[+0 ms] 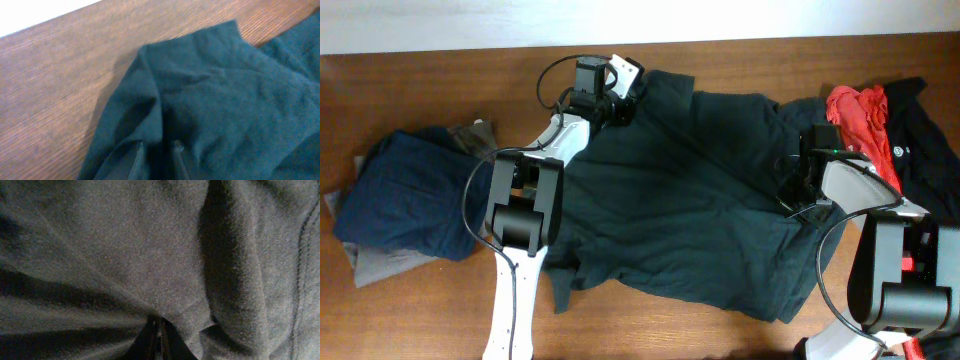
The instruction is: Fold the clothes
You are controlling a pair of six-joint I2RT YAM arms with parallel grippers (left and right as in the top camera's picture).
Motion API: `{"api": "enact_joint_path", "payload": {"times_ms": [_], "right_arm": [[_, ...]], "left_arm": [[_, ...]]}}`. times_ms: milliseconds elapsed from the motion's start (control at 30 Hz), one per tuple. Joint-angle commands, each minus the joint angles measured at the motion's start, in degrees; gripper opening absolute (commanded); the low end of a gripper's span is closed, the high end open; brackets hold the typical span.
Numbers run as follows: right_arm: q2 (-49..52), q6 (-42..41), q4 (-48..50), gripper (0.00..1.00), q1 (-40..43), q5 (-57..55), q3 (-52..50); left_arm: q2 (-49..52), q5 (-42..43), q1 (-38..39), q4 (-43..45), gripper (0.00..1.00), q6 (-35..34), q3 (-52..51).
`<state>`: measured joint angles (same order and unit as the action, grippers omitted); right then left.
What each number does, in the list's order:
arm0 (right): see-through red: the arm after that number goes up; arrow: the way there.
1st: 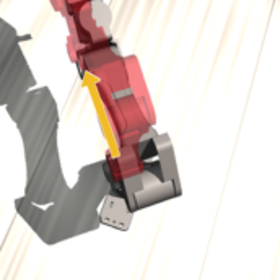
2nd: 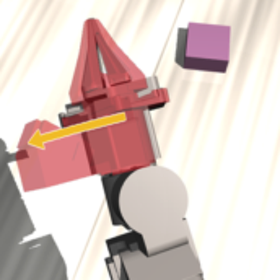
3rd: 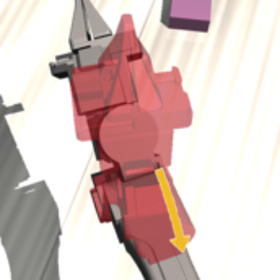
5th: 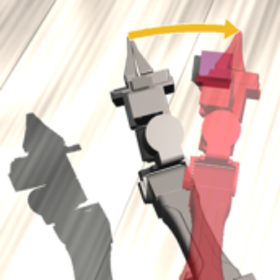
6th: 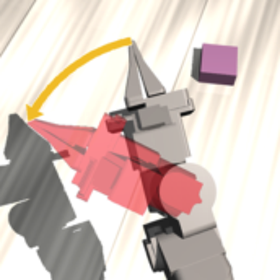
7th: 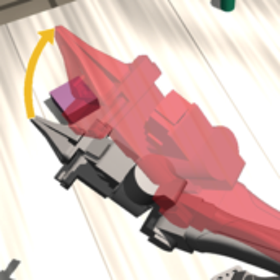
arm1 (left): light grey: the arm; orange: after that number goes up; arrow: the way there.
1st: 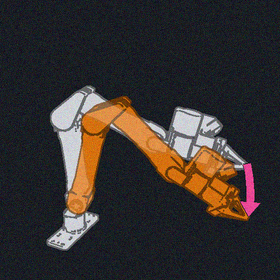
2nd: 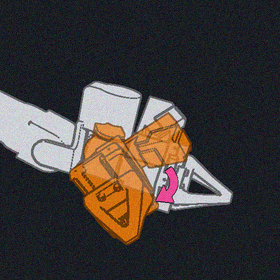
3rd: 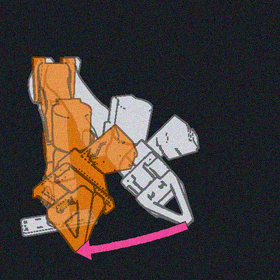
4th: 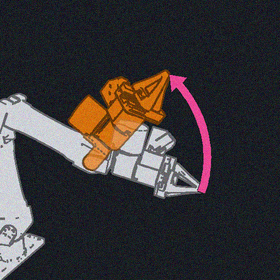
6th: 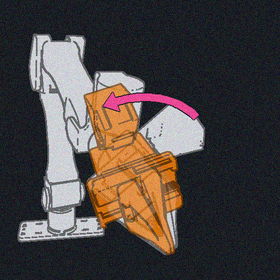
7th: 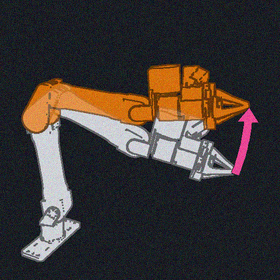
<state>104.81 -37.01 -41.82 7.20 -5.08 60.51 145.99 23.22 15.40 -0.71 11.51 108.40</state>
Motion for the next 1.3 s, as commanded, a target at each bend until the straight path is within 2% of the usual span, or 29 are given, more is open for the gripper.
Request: {"api": "enact_joint_path", "payload": {"times_ms": [0, 200, 467, 667, 733, 833, 967, 1267], "right_arm": [[3.56, 0.15, -1.09, 0.11, 0.96, -1.16, -3.67], [3.56, 0.15, -1.07, 0.11, 0.96, -1.14, -3.67], [3.56, 0.35, -1.03, 0.12, 0.96, -1.14, -3.67], [3.56, 0.35, -0.74, 0.13, 0.96, -1.16, -3.67], [3.56, 0.35, -0.76, 0.13, 0.96, -1.14, -3.67], [3.56, 0.35, -0.74, 0.13, 0.96, -1.16, -3.67], [3.56, 0.35, -0.2, 0.13, 0.96, -1.14, -3.67], [3.56, 0.35, 0.04, 0.13, 0.96, -0.83, -3.67]], "left_arm": [[1.33, -2.14, -0.44, 1.95, 0.01, 0.52, 0.87], [1.2, -3.78, -2.49, 4.5, 0.0, -5.11, 4.33], [1.2, -6.69, -7.43, 1.29, 0.0, -5.46, 8.17], [1.2, -6.49, -9.81, 1.46, 0.0, -5.49, 8.2], [1.2, -4.04, -10.21, 0.52, 0.01, -5.51, 8.24], [1.2, 3.82, -10.03, -1.46, 0.18, -5.4, 8.24], [1.22, 5.53, -8.96, -2.38, 0.32, -3.69, 8.24], [3.08, 3.34, -5.92, -2.84, 0.36, -2.62, 8.22]]}}
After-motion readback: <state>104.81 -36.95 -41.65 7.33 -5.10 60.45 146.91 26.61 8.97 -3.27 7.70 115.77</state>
